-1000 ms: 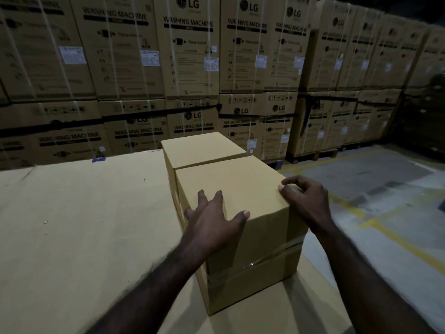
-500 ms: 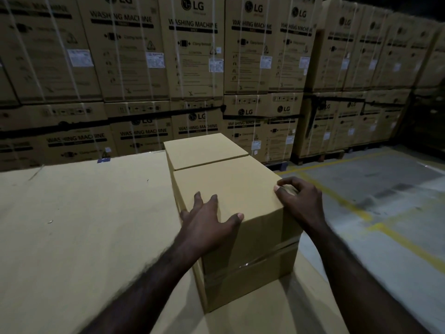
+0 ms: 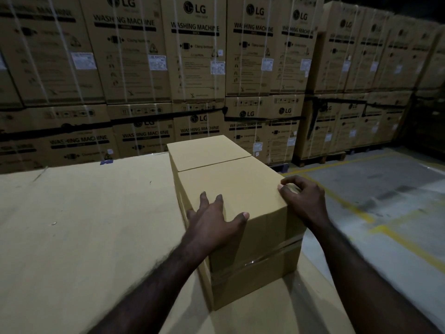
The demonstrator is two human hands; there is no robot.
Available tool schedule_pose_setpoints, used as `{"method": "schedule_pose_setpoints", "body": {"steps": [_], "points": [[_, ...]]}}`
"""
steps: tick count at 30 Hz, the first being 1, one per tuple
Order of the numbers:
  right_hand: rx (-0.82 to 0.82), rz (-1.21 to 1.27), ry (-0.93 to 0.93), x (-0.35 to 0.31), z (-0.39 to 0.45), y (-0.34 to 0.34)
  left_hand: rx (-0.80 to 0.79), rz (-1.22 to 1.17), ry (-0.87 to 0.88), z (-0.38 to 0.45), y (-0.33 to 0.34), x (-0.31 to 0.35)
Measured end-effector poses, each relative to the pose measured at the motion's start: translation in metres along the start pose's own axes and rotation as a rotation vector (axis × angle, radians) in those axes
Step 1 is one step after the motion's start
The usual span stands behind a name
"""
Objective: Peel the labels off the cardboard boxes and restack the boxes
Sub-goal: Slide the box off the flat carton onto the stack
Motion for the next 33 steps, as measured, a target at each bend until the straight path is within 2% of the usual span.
{"method": "schedule_pose_setpoints", "body": {"steps": [16, 21, 26, 33], "points": [[-0.007, -0.033, -0.002, -0.002, 0.002, -0.002, 0.029, 0.021, -0.008, 0.002, 0.003, 0.0], [0.021, -0.176, -0.031, -0.009, 0.0, -0.005, 0.067, 0.008, -0.009, -0.003, 0.001, 0.0], [0.024, -0.259, -0.186, -0.045, -0.009, 0.003, 0.121, 0.03, 0.02, -0.012, -0.008, 0.0], [-0.043, -0.165, -0.302, -0.118, -0.047, 0.038, 0.261, 0.032, 0.066, -0.048, -0.055, -0.035]]}}
Point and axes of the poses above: each hand's wrist, its own z-axis towards the middle knuckle, its own y-axis out of the palm, x = y × z, the point moved 6 cm from there along z, towards the middle knuckle, and after that the axes turned 1 degree about -y, right-handed, at the moved point
